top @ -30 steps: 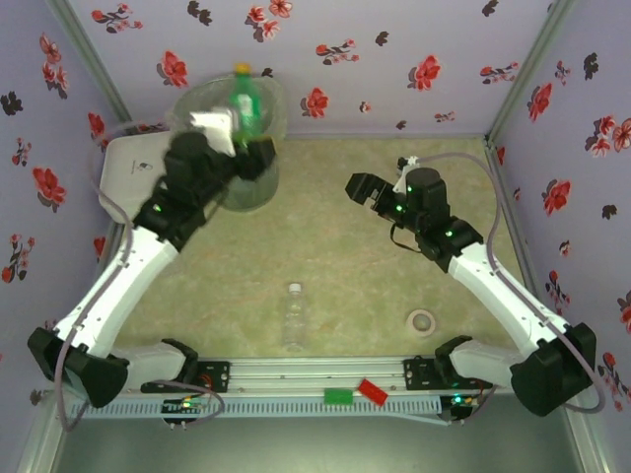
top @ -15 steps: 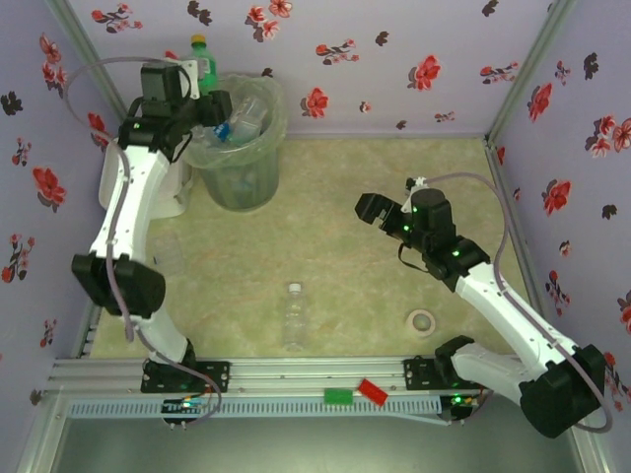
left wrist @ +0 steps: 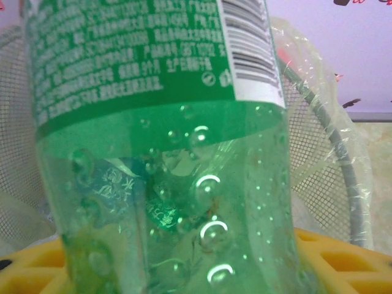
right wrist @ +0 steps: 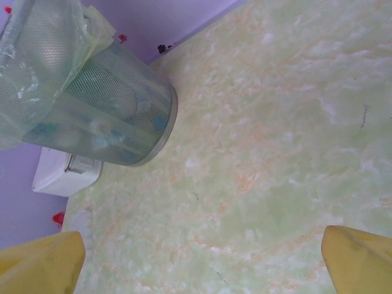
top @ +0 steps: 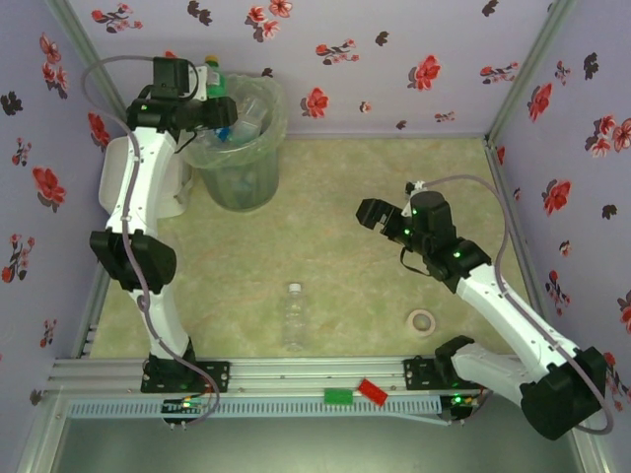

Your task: Put the plastic bottles in the bin

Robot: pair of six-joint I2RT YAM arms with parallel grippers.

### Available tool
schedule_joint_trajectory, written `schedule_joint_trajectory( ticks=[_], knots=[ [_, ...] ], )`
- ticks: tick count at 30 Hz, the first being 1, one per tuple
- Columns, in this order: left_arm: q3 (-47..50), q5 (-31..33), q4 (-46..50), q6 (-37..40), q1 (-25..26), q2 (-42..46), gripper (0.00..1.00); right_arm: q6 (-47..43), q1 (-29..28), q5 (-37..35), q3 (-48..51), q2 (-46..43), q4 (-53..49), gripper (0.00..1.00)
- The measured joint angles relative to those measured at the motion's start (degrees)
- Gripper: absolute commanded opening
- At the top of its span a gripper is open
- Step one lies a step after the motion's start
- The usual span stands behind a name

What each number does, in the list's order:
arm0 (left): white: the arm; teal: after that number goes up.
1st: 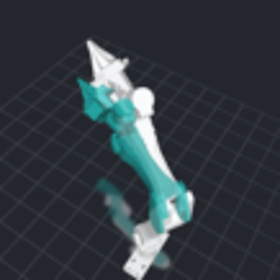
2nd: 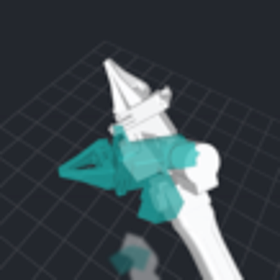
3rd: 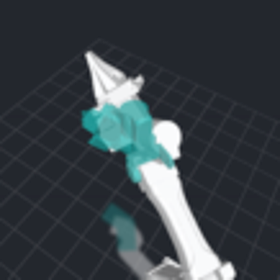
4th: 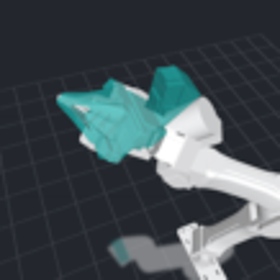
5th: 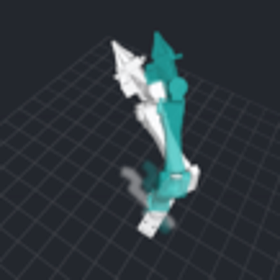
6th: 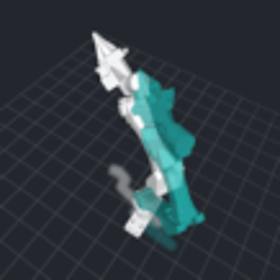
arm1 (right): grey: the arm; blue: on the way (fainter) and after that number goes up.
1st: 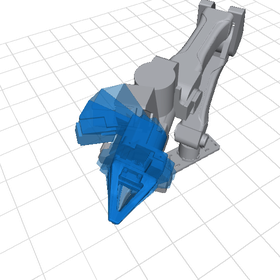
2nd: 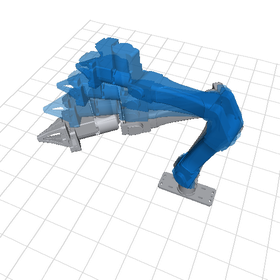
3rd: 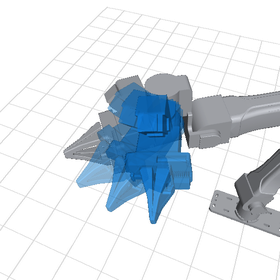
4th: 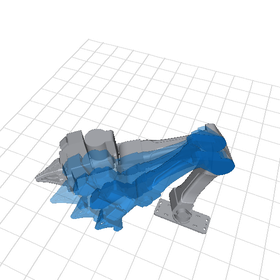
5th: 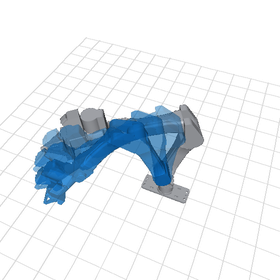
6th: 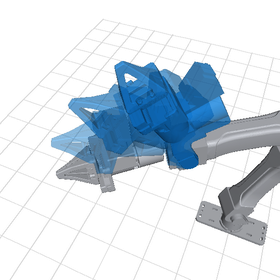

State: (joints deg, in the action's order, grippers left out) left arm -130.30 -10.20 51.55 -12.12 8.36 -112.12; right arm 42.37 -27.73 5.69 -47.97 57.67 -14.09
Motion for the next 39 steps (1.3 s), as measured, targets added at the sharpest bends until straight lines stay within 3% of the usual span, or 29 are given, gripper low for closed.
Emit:
schedule_joint_trajectory(
  ticks=[5,10,18,24,29,39],
  knots=[
    [-2.21,-0.31,3.21,-0.02,0.00,-1.57,0.63,0.00,0.00,-0.90,0.26,-2.12,-0.59,1.00],
    [-3.23,-0.59,4.94,-0.70,0.00,-2.16,1.00,-0.04,0.00,-1.29,0.33,-3.45,-1.27,1.00],
    [-4.17,-0.57,4.79,-1.05,0.52,-0.74,1.00,-0.39,0.00,-1.64,1.09,-4.28,-1.25,0.99],
    [-0.57,-0.04,1.25,-1.05,3.45,7.06,1.00,-0.39,0.00,-0.13,1.09,-2.34,-0.28,1.00],
    [14.93,1.38,-6.99,-1.46,8.13,22.08,1.00,-0.39,0.00,0.72,1.11,0.46,0.28,1.00],
    [60.74,9.53,-22.03,-10.58,20.65,51.74,1.00,-2.45,-1.60,0.83,2.86,7.06,1.40,1.00]
  ],
)
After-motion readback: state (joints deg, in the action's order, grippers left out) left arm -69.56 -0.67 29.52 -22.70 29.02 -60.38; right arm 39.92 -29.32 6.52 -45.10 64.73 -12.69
